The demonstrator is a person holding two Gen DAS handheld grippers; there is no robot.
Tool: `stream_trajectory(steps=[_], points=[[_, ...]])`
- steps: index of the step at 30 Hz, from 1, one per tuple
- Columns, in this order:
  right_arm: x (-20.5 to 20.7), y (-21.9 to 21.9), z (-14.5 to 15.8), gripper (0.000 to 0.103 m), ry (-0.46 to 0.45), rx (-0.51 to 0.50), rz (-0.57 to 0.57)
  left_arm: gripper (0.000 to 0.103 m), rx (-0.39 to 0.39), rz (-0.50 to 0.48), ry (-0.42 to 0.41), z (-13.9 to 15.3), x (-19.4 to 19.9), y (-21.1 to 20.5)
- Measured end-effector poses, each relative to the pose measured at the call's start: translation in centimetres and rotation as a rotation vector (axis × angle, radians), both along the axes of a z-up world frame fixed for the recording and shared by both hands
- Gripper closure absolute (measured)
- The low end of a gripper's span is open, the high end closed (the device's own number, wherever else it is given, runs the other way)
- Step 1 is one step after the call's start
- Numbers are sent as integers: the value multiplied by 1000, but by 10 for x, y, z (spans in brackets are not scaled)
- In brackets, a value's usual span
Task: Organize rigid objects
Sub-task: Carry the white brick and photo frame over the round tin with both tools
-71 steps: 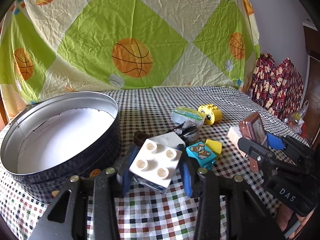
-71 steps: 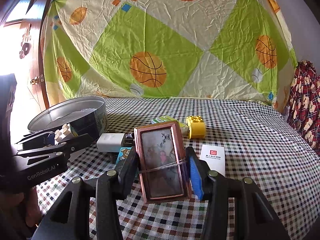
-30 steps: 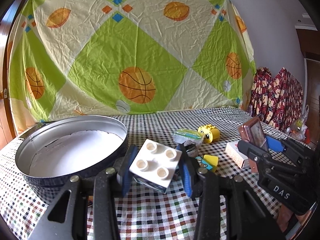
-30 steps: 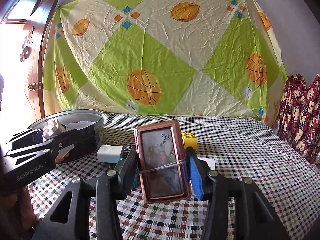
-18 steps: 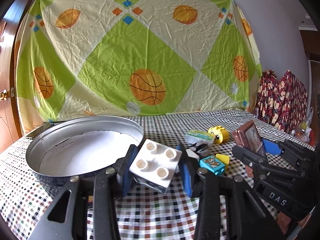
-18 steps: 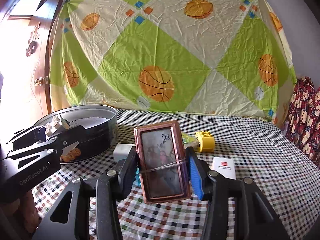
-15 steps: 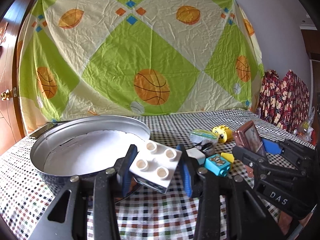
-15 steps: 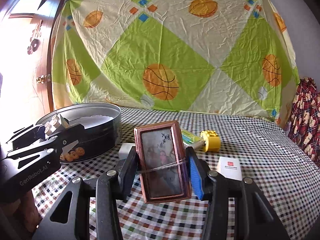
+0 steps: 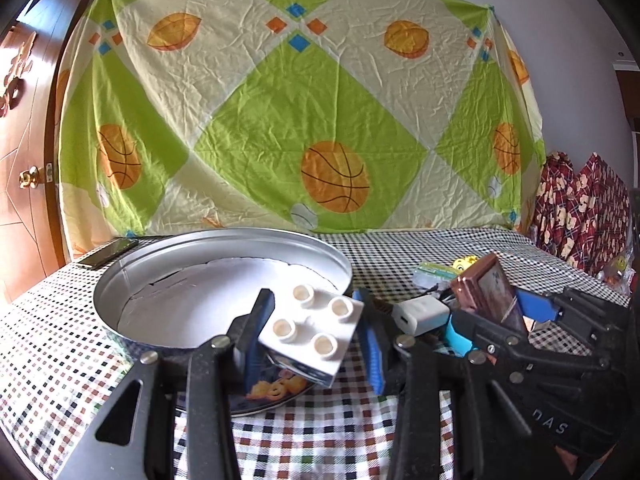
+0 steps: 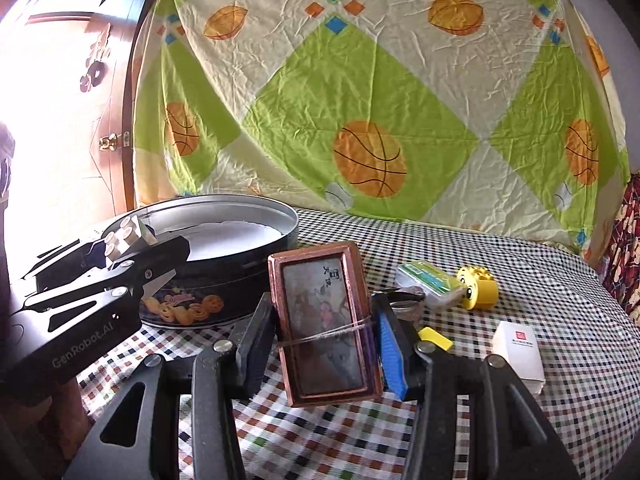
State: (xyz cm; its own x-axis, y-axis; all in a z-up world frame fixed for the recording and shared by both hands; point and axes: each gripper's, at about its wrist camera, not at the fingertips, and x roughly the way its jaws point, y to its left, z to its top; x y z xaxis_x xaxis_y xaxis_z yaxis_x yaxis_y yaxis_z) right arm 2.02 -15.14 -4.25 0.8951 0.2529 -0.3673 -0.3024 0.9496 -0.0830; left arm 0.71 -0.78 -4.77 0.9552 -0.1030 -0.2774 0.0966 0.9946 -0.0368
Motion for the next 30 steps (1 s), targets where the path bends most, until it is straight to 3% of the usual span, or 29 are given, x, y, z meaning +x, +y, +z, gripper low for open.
stream_trajectory(steps=[30], points=[[-3,40,-2,53,-2,-27,95,63,-1,74,-50,0,-8,33]])
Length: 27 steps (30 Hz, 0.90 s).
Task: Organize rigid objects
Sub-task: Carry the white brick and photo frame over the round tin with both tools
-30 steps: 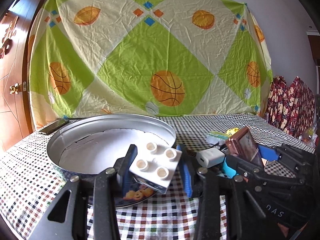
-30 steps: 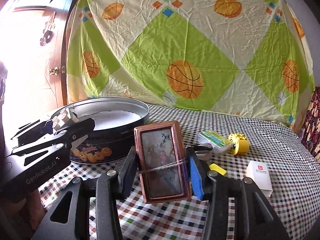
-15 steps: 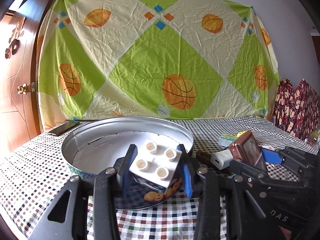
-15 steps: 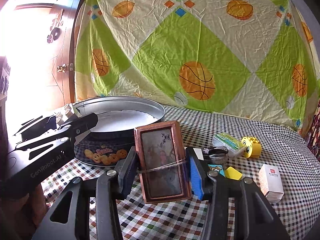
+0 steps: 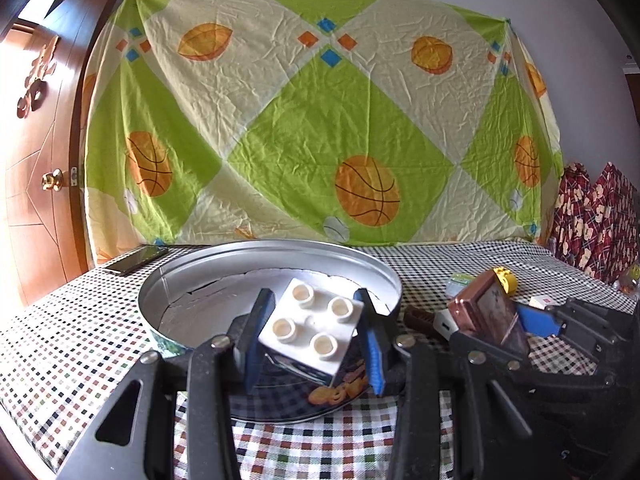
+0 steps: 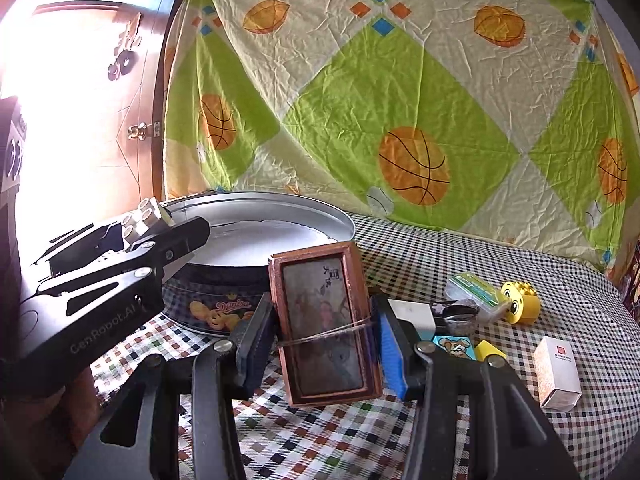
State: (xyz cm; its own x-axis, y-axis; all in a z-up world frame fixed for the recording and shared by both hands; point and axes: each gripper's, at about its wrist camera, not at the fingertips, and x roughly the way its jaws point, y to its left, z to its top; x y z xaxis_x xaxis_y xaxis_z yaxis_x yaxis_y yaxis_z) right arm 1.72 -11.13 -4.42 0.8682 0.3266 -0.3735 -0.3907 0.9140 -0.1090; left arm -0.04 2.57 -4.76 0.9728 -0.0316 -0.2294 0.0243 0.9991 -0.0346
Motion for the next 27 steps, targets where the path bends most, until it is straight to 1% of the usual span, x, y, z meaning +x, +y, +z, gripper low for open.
stream_trajectory(steps=[15,27], points=[[-2,15,0,53,-3,-9,44,63,-25,29,-5,-1,0,16],[0,18,-1,53,10,-11,81,63,-18,55,0,0,-1,24]])
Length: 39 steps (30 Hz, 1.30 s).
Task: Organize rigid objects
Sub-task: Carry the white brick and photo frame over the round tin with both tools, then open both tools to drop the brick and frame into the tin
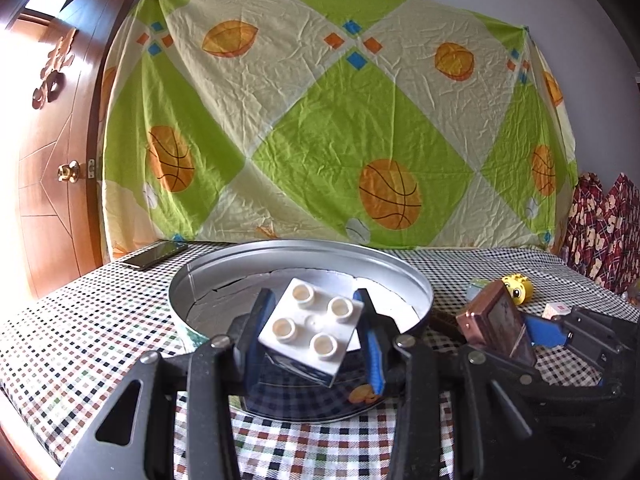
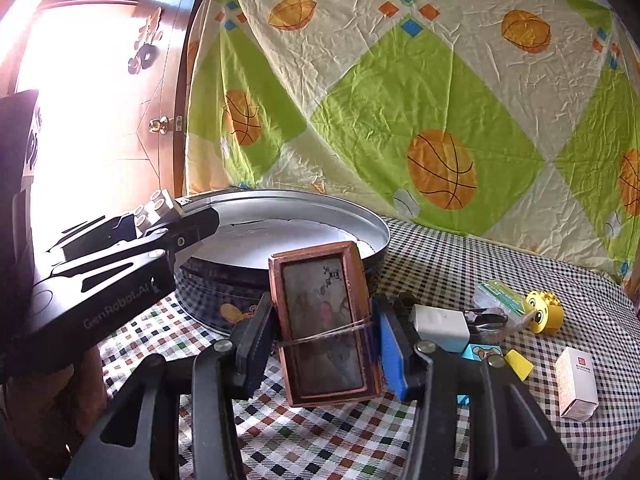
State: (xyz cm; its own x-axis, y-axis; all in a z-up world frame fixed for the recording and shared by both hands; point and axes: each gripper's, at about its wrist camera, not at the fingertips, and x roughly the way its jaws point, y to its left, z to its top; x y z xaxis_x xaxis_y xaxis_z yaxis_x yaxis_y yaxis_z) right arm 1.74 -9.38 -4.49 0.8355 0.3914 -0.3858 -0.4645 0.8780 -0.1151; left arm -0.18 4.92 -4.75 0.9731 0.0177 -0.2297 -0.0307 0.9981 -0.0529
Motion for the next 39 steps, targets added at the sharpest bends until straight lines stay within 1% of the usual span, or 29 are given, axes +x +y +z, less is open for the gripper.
stream_trajectory(steps=[4,10,16,19,21,25,28,29,31,32,34,37,39], points=[[1,3,0,53,15,0,26,63,-6,11,5,1,1,8],[5,6,3,53,50,30,51,63,-47,10,24,4,4,24],[7,13,6,53,56,31,66,63,-58,15,29,9,7,34],[12,16,14,53,75,35,75,63,-61,9,46,13,11,38],[19,15,23,53,95,60,88,63,-56,7,58,18,16,41],[52,18,45,53,166,78,101,63,-68,-29,120,28,36,47],[84,24,55,53,189,41,84,63,-83,-55,185,35,59,53],[99,27,56,53,221,35,86,63,-86,-66,217,38,70,55],[119,32,53,53,267,27,78,63,-88,-76,254,40,84,58],[132,37,50,53,303,12,83,63,-86,-82,275,41,94,60],[150,43,41,53,344,-3,73,63,-77,-85,307,41,109,62],[171,54,28,53,384,-49,58,63,-69,-93,396,36,134,66],[184,60,18,53,423,-72,63,63,-47,-97,464,28,151,66]])
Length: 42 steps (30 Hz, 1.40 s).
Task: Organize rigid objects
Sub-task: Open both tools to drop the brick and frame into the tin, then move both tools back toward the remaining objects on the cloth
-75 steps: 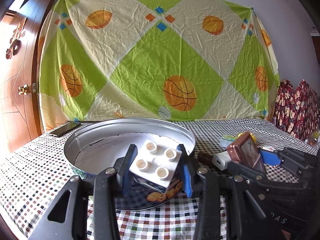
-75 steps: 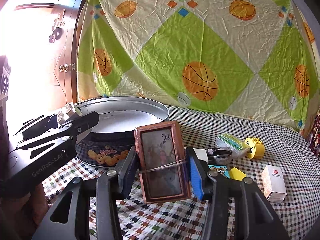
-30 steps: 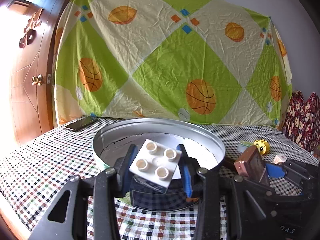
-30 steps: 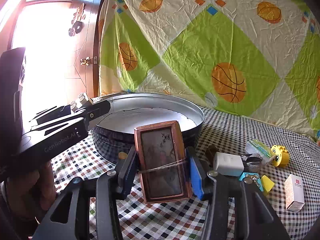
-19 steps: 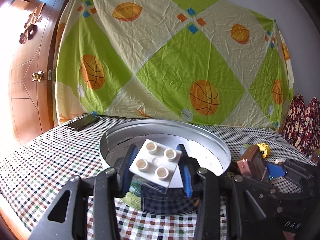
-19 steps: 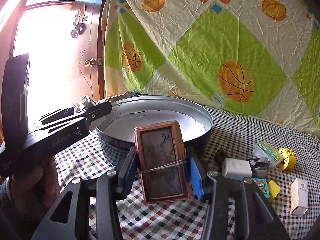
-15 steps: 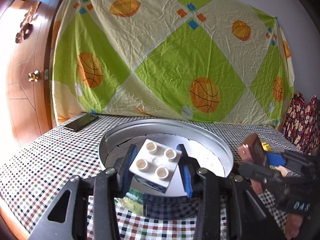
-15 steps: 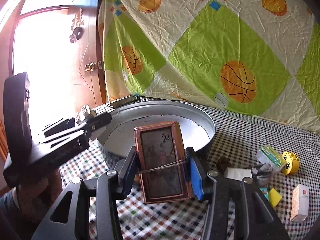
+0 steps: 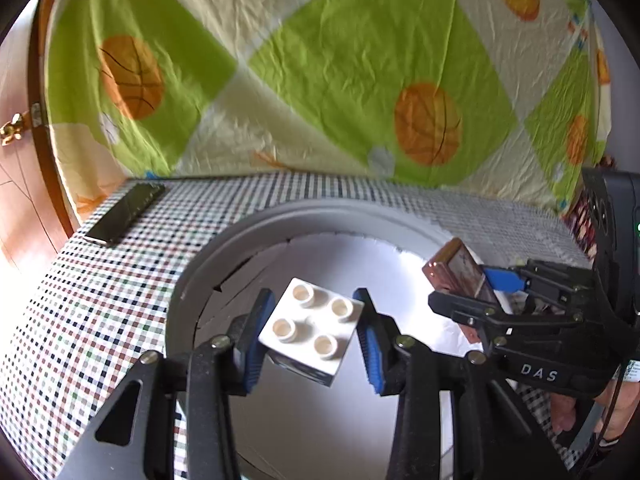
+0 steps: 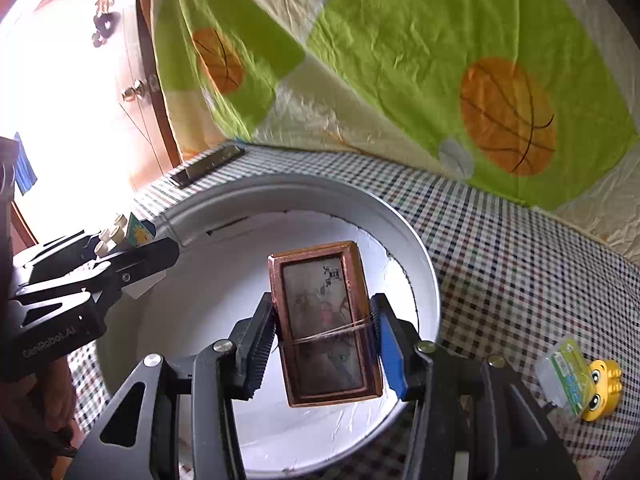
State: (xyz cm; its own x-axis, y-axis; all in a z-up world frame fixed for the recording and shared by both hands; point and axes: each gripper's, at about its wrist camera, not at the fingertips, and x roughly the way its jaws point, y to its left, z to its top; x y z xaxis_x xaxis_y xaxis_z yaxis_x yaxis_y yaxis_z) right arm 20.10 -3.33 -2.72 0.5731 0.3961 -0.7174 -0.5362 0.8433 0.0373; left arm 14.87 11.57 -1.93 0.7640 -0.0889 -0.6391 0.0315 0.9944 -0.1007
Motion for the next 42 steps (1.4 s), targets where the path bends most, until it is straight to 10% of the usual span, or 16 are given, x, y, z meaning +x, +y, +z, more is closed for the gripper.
stream_trajectory(steps=[18,32,42], points=[[-49,-54,28,33,-121,72,-41,15,71,120,-102,13,-25,-5],[-126,-227,-2,31,-183,97,-386,11,63,-161,-127,-4,-72,-150],[-125,-271,-14,30,-159,136,-476,13,87,-246,-35,-30,-51,-225]])
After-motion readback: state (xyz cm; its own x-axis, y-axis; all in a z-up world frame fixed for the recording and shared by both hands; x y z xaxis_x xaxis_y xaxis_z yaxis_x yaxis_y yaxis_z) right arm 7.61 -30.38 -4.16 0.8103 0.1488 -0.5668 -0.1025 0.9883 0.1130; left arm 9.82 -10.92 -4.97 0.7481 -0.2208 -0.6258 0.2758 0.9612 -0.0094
